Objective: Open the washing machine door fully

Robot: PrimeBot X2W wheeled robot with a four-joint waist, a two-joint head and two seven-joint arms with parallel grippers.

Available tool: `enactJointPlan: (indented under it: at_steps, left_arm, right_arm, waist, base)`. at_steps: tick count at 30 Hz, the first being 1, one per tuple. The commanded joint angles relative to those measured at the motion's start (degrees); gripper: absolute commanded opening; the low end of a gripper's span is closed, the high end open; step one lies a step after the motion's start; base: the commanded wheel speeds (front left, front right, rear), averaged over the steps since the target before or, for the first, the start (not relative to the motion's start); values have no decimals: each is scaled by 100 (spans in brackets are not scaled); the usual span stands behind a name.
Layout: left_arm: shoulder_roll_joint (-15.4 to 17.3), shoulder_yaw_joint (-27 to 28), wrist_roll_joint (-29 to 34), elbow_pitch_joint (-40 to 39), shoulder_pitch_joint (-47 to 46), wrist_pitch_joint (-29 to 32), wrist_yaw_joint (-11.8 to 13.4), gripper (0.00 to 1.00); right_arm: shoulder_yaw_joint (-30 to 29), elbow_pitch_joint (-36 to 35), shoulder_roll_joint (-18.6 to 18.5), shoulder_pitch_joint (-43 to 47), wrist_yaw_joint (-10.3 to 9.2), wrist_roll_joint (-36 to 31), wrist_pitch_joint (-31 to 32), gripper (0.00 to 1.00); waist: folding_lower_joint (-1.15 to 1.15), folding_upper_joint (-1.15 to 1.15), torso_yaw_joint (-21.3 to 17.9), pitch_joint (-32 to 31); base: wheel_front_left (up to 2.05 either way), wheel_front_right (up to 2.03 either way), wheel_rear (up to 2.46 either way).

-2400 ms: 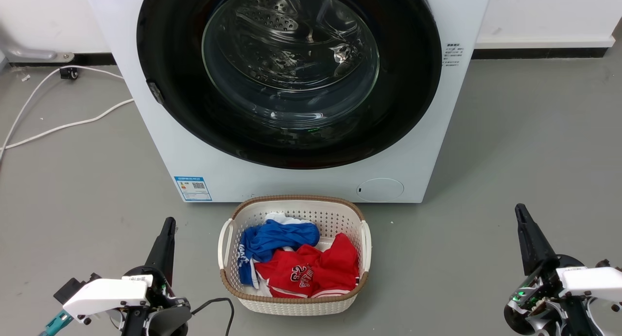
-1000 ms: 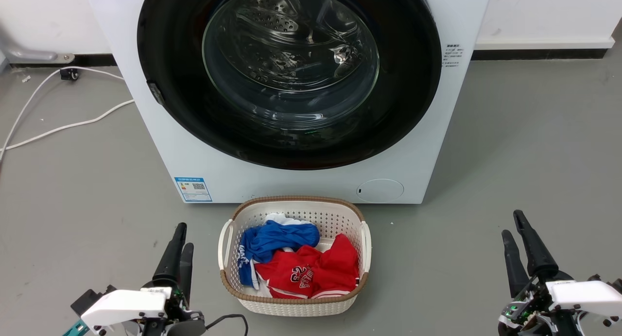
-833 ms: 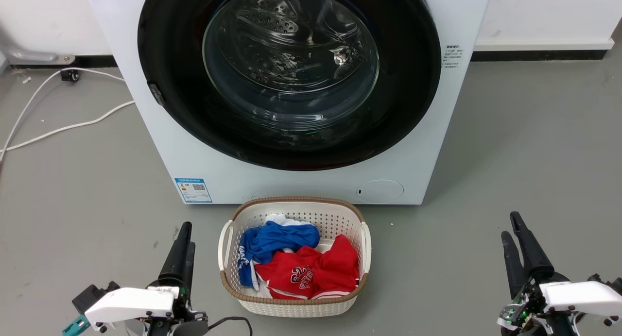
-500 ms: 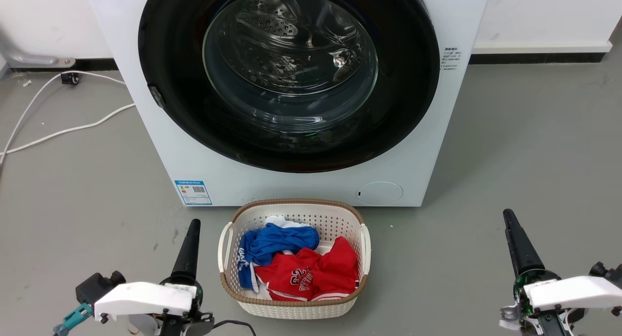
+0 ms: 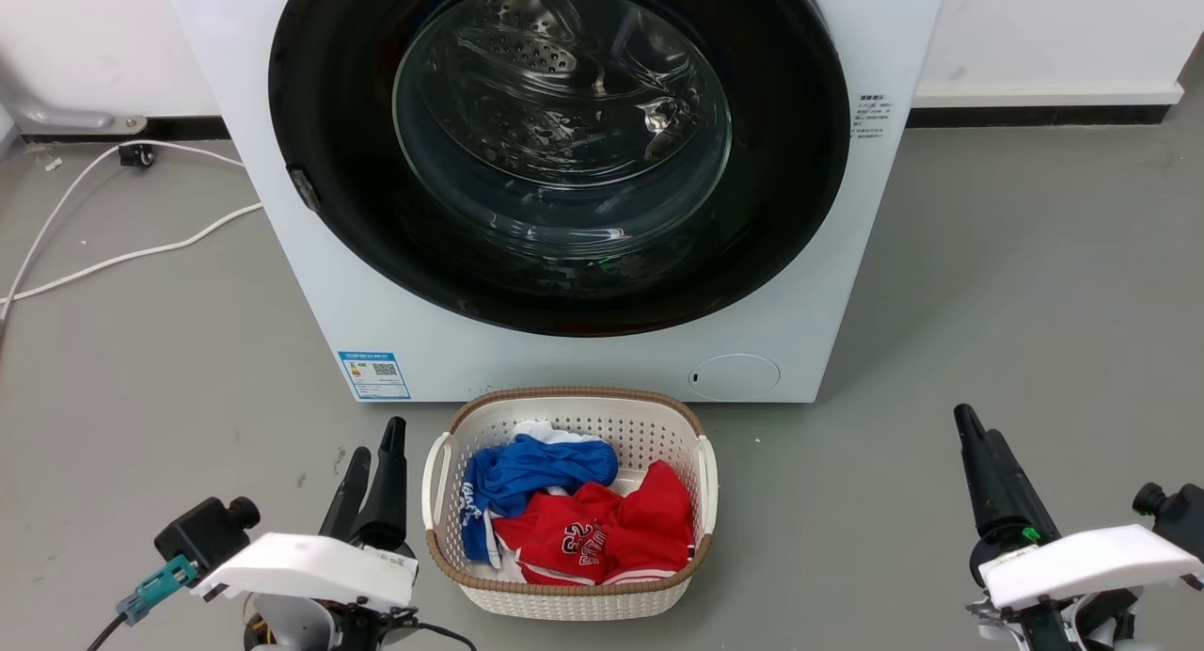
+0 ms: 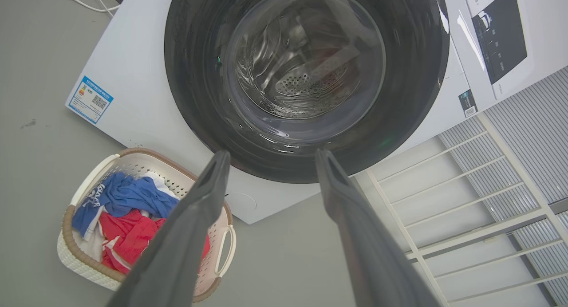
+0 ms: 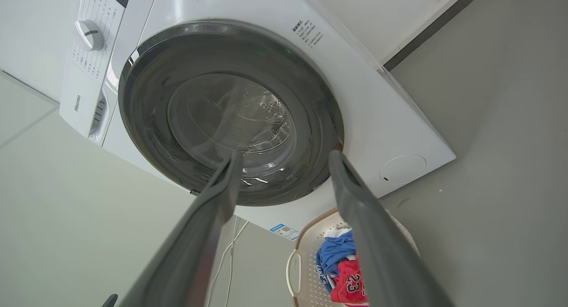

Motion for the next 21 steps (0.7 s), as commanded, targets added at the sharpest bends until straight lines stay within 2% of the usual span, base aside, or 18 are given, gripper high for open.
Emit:
enactJointPlan:
  at_steps: [1, 21]
  left_arm:
    - [64, -55, 279, -110, -116, -67, 30, 100]
    - [277, -498, 2079, -18, -248, -432, 152, 100]
  right_arm:
    - [5, -127, -7, -56, 6, -290, -6, 100]
    - [88, -327, -48, -6, 9, -2231, 24, 100]
  waist:
    - [0, 0, 2, -1]
    - [0, 0, 31, -35]
  base:
    - [0, 0, 0]
    - [0, 0, 0]
